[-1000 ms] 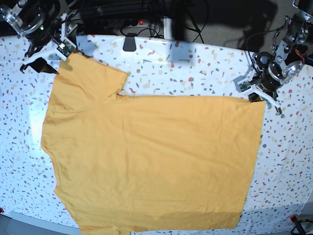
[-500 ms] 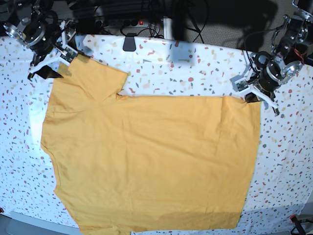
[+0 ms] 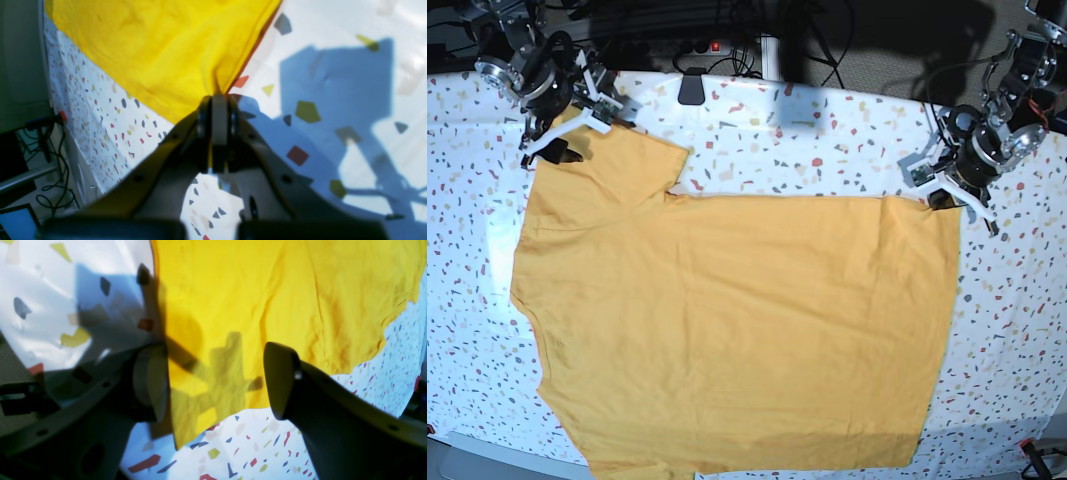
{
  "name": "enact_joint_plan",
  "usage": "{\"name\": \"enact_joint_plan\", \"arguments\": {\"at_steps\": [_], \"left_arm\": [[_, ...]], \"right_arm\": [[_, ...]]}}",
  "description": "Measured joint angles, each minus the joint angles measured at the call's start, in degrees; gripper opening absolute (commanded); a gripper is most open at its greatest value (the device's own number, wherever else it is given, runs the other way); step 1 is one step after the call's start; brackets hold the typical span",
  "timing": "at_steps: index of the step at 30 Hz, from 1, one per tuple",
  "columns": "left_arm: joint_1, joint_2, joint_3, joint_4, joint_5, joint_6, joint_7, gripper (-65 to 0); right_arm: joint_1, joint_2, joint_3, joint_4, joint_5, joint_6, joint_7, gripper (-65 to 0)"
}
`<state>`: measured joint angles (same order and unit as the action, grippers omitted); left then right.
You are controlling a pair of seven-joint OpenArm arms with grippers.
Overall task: Fold the T-shirt properly
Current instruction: 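Close both grippers on the shirt's shoulder edge corners, then lift the held edge and stretch the shirt out with both grippers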
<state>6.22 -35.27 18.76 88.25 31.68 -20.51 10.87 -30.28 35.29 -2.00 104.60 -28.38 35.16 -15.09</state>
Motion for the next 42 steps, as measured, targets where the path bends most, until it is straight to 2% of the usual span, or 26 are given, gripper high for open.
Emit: {"name": "enact_joint_plan", "arguments": {"at_steps": [3,8,10,19,21,24,30,33,36,39,42], "left_arm": [[0.0,0.0,0.0,0.0,0.0,0.0,0.0,-65.0],[0.0,0.0,0.0,0.0,0.0,0.0,0.0,-65.0],[0.0,0.0,0.0,0.0,0.0,0.0,0.0,-65.0],[0.0,0.0,0.0,0.0,0.0,0.0,0.0,-65.0],[0.0,0.0,0.0,0.0,0.0,0.0,0.0,-65.0],[-0.4,0.0,0.0,0.0,0.0,-0.2,0.0,-65.0],[-2.8,0.0,0.0,0.0,-0.2,-0.2,-0.7,-65.0],[-4.2,-0.1,0.0,0.0,-0.2,-0.3,-0.9,-65.0],[-5.8,-0.1,0.0,0.0,-0.4,-0.2,-4.5,-65.0],[-7.5,0.0,0.0,0.0,-6.4,-0.3,-6.4,-65.0],[-9.4,1.0,0.0,-0.7,-7.8,-0.1,-6.2,-65.0]], "right_arm": [[0.0,0.0,-0.2,-0.2,0.0,0.0,0.0,-35.8],[-0.1,-0.1,-0.3,-0.3,0.4,0.2,-0.1,-59.9],[-0.2,-0.1,-0.3,-0.4,1.5,0.2,-0.1,-65.0],[-0.2,-0.1,-0.3,-0.3,3.3,0.2,-0.9,-65.0],[0.2,-0.1,-0.3,0.9,7.5,0.1,-5.6,-65.0],[1.6,-0.1,-0.3,3.5,12.1,-3.1,-10.8,-65.0],[6.4,-0.1,-0.3,5.7,12.7,-4.9,-11.0,-65.0],[8.7,-0.1,-0.3,5.7,15.7,-4.9,-11.8,-65.0],[11.8,-0.2,-0.3,5.4,19.2,-5.3,-12.0,-65.0],[16.3,-0.5,-0.3,3.5,22.4,-5.8,-11.7,-65.0],[20.3,-2.4,-0.3,0.0,22.6,-6.0,-11.9,-65.0]]}}
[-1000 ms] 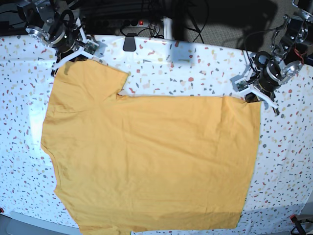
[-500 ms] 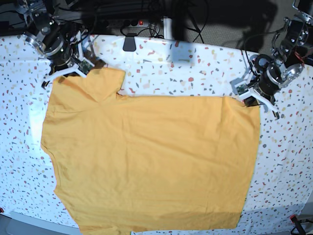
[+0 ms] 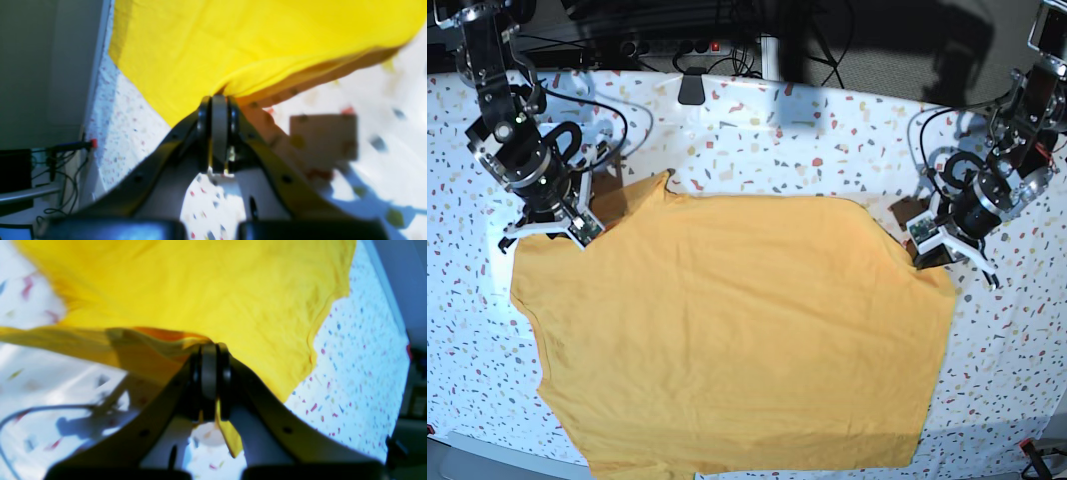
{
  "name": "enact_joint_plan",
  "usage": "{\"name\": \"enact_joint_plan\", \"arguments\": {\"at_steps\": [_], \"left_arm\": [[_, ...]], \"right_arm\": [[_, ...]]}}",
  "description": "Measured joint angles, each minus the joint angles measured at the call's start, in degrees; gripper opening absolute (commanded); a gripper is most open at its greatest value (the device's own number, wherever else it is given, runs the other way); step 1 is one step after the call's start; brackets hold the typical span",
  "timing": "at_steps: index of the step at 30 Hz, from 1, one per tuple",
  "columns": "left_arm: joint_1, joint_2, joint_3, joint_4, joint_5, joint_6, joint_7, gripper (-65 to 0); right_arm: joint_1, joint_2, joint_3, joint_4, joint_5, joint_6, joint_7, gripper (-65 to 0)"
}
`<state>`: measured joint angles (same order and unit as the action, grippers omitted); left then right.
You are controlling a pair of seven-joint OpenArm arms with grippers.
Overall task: Fold the T-shirt properly
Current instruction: 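Lift the held edge and stretch the shirt out with both grippers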
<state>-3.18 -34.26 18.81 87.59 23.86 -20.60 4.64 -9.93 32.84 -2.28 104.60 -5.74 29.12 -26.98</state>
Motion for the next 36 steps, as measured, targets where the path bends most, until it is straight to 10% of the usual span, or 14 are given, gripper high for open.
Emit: {"name": "enact_joint_plan", "arguments": {"at_steps": [22,36], "left_arm": [[-29.4,15.7,0.0,-42.8,-5.9,5.1,-5.1,-65.0],[-34.6,18.6,0.0,-55.9,-5.7,5.8,-10.5,-65.0]], "right_arm": [[37.0,-4.4,0.0,-36.7,1.8,4.1,3.3,-65.0],[53.4,-9.1,0.0,-56.0,0.7,6.9,7.9,-65.0]]}}
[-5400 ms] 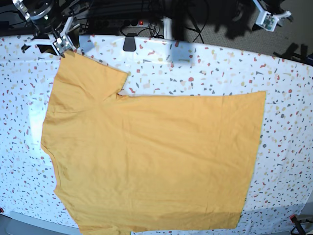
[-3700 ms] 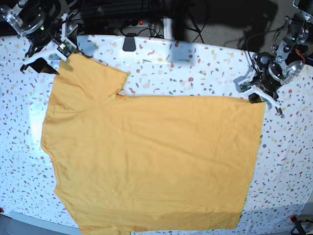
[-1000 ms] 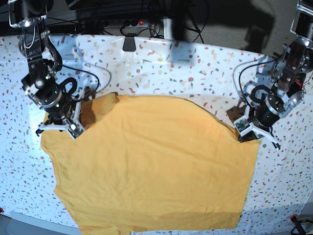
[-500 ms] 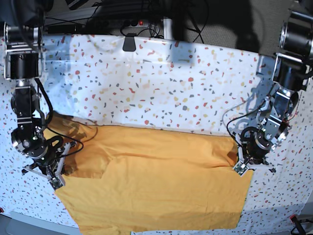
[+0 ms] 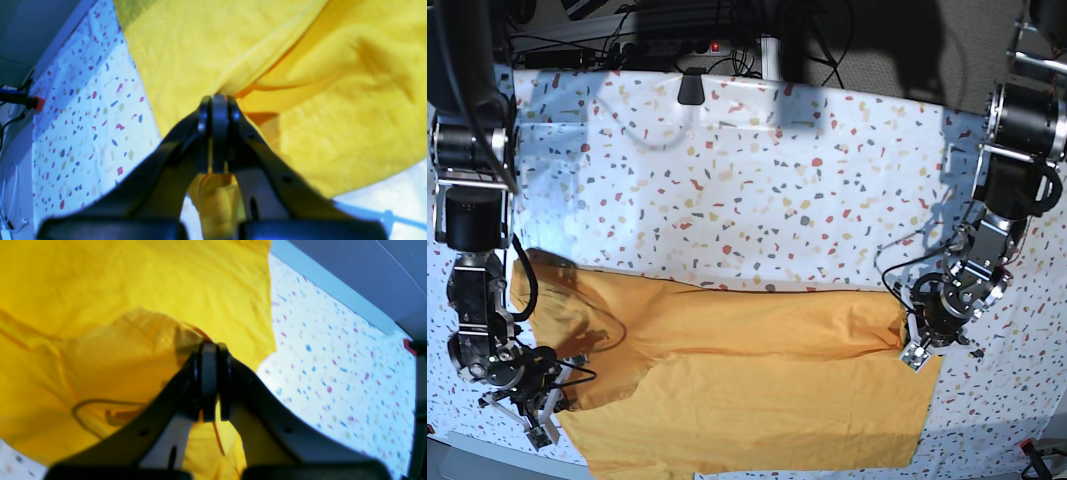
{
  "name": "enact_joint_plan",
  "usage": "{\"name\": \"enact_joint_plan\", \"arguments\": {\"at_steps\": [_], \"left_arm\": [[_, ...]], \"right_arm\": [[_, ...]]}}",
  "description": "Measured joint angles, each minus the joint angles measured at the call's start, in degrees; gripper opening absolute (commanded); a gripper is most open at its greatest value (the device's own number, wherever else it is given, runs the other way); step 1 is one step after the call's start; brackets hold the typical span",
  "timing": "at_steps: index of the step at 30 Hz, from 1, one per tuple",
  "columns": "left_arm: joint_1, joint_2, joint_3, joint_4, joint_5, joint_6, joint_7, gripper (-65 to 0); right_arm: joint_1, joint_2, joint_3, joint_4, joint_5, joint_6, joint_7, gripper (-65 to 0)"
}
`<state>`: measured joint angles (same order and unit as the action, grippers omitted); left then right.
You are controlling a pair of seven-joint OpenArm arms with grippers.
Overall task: Fold the T-shirt properly
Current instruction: 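Lift the held edge and stretch the shirt out with both grippers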
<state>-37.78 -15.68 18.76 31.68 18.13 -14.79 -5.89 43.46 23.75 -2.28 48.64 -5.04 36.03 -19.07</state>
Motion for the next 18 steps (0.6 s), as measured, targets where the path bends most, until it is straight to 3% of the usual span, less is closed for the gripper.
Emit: {"name": "enact_joint_plan", "arguments": {"at_steps": [3,8,13,18], "left_arm": [[-0.2,0.0,0.0,0.0,-0.1,0.0,-0.2,-65.0],[-0.1,0.0,0.0,0.0,-0.1,0.0,-0.2,-65.0],[-0.1,0.0,0.0,0.0,0.0,0.0,-0.1,-65.0],[-0.1,0.0,0.0,0.0,0.0,0.0,-0.1,-65.0]], "right_arm": [[2.0,-2.0,-0.7,-3.1,-3.1,0.0,1.7,-65.0],[2.9,-3.8,-7.6,-6.1,-10.3,-0.4,5.4,-65.0],[2.9,-4.1,-13.2,-7.6,-13.1,-7.2,5.6,-65.0],[2.8,-4.8,-13.5,-9.7,-13.0,-12.5,5.5,-65.0]]}}
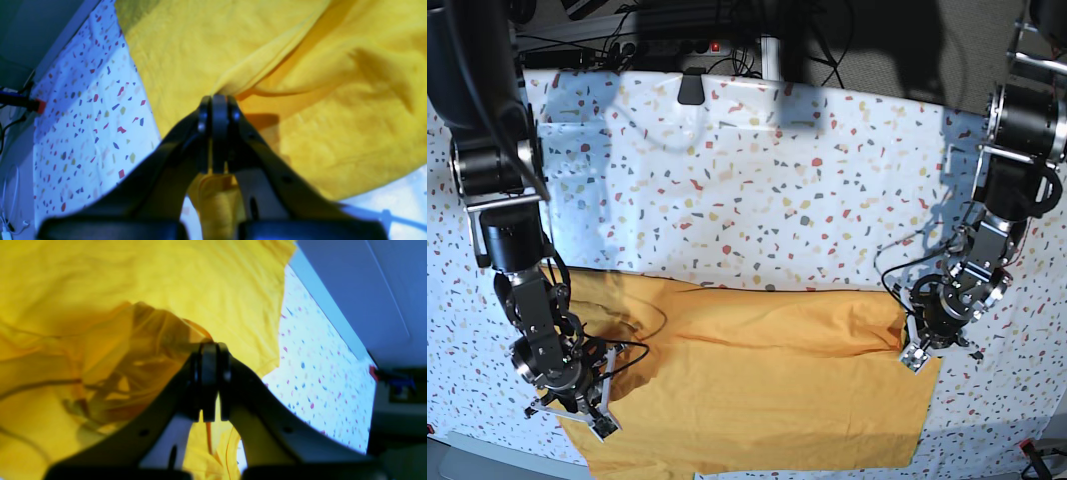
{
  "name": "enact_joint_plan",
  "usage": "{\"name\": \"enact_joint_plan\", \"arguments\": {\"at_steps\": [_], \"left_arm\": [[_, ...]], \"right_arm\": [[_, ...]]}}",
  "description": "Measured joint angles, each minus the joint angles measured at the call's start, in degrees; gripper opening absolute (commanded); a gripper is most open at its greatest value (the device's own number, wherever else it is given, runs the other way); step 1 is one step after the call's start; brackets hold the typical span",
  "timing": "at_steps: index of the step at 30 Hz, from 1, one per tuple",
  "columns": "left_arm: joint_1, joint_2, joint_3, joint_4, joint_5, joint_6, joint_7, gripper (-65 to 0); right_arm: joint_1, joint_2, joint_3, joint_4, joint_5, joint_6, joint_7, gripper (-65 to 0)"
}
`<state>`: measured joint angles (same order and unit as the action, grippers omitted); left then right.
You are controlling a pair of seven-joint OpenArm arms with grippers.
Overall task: Fold the T-shirt properly
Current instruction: 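Lift the held edge and stretch the shirt out with both grippers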
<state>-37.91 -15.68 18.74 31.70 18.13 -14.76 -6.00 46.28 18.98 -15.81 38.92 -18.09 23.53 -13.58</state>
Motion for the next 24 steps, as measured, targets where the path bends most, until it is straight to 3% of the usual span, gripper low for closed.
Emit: {"name": "enact_joint_plan", "arguments": {"at_steps": [3,8,9,12,14,20,24], "left_arm": [[0.0,0.0,0.0,0.0,0.0,0.2,0.0,-65.0],[0.0,0.2,0.0,0.0,0.0,1.1,0.0,-65.0],[0.0,0.1,0.0,0.0,0.0,1.1,0.0,-65.0],[0.0,0.1,0.0,0.0,0.0,1.1,0.0,-65.0],[0.0,0.2,0.0,0.0,0.0,1.1,0.0,-65.0],[0.0,0.1,0.0,0.0,0.0,1.1,0.0,-65.0],[0.0,0.0,0.0,0.0,0.0,1.1,-2.8,-65.0]], "right_arm": [[0.1,0.1,0.0,0.0,0.0,-2.1,0.1,-65.0],[0.0,0.1,0.0,0.0,0.0,-2.3,1.6,-65.0],[0.0,0.0,0.0,0.0,0.0,-2.3,2.6,-59.5],[0.0,0.0,0.0,0.0,-1.5,-2.3,7.0,-35.1],[0.0,0.0,0.0,0.0,-4.7,-2.3,9.0,-27.3],[0.0,0.0,0.0,0.0,-5.5,-3.6,9.1,-27.0],[0.0,0.0,0.0,0.0,-0.3,-3.7,6.2,-27.0]]}}
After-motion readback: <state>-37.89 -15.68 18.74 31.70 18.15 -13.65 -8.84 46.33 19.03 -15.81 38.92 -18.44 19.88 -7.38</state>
